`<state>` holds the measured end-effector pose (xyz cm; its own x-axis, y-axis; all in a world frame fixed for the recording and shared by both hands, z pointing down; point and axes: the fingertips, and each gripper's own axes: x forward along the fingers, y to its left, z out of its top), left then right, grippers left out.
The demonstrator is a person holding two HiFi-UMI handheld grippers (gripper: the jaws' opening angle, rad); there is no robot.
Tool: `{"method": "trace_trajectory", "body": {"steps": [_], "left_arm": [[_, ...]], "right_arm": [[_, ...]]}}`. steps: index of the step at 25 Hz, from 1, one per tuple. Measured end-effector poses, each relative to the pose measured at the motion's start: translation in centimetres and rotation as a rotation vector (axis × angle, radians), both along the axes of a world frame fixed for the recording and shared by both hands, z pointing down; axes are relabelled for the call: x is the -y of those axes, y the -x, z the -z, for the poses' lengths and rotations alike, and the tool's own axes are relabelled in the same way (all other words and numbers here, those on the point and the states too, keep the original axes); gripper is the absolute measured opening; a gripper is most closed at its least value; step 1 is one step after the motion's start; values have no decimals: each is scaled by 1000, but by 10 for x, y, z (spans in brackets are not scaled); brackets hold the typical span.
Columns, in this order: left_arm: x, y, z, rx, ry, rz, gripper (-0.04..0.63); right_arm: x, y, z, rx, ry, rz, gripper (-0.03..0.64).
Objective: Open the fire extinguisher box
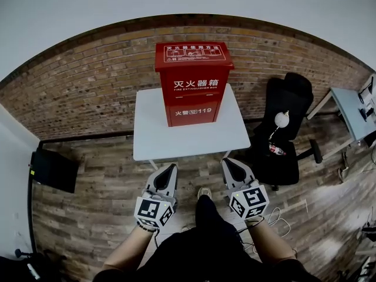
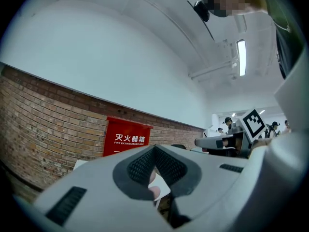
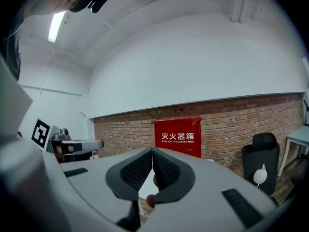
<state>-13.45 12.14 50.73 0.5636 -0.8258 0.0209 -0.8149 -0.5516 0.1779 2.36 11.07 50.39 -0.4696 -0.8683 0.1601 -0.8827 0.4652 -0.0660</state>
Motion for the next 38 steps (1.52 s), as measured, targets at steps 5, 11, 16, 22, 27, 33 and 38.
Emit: {"method": "trace_trajectory", "body": {"steps": [5, 11, 16, 22, 27, 33, 38], "left_arm": [[49, -5, 0, 15, 0, 20, 51], [121, -18, 4, 22, 8, 62, 51], [179, -34, 7, 19, 24, 87, 51], [233, -50, 6, 17, 38, 120, 51], [273, -57, 7, 29, 39, 156, 51], [307, -55, 13, 54, 30, 205, 51], [325, -40, 19, 73, 35, 234, 51]], "right_arm": [[58, -14, 2, -5, -14, 4, 18], [143, -43, 10, -3, -18, 8, 18], [210, -63, 17, -30, -30, 24, 18], [277, -85, 20, -74, -49, 52, 20], [317, -90, 18, -51, -42, 97, 20], [349, -95, 14, 4, -14, 151, 20], [367, -94, 17, 20, -2, 156, 20]]}}
